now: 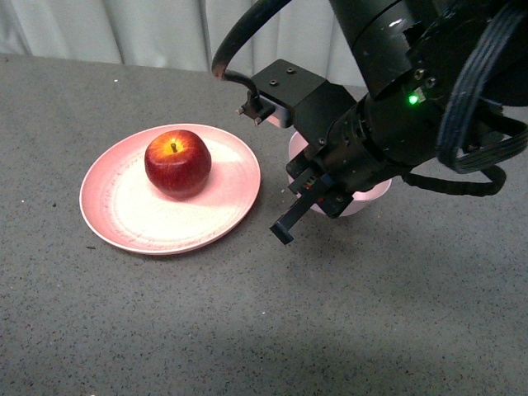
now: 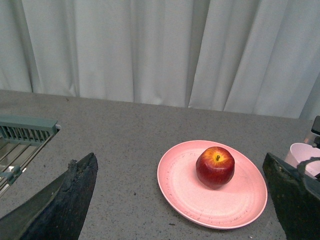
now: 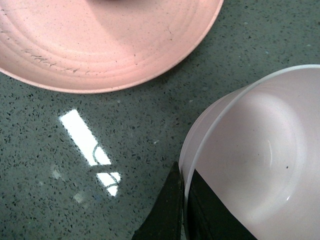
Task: Move apple from plate to bowl
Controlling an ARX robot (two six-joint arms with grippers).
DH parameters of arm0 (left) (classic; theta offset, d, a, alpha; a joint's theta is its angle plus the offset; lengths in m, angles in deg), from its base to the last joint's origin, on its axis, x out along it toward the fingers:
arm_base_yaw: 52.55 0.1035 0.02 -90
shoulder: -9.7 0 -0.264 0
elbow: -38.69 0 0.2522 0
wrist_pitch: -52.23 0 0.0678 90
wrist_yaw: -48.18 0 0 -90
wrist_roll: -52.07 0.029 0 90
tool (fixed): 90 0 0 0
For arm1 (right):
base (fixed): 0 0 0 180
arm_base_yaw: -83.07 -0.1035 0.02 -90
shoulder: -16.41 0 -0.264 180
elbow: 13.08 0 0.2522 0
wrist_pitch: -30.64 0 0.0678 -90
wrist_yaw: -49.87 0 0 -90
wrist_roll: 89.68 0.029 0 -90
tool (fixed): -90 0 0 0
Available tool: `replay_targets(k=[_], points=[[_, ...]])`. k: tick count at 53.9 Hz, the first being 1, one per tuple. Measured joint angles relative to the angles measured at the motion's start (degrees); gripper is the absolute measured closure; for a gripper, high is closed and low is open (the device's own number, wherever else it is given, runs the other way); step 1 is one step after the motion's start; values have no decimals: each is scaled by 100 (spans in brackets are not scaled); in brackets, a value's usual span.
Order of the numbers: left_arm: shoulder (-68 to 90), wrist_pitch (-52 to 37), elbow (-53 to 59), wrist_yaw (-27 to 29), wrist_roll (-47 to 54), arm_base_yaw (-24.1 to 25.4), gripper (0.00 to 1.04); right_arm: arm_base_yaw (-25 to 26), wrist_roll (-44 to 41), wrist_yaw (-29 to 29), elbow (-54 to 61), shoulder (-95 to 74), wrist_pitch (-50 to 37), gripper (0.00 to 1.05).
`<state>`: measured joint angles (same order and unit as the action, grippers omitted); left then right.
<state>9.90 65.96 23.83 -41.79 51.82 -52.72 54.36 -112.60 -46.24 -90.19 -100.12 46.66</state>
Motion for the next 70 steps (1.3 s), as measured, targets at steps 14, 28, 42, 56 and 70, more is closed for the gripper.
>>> replay_targets(k=[14, 28, 42, 56, 70], points=[[0, 0, 0, 0, 0, 0, 7, -188, 238, -42, -365, -511, 120, 104], [0, 0, 0, 0, 2, 0, 7, -210, 343, 15, -422, -715, 111, 96], [0, 0, 0, 0, 2, 0, 7, -83, 671, 13, -275, -601, -282, 52], [0, 0, 0, -2, 2, 0, 7, 396, 1519, 555, 275, 120, -931, 13], [0, 0, 0, -2, 2, 0, 7, 1169, 1980, 1226, 1226, 951, -1574, 9]])
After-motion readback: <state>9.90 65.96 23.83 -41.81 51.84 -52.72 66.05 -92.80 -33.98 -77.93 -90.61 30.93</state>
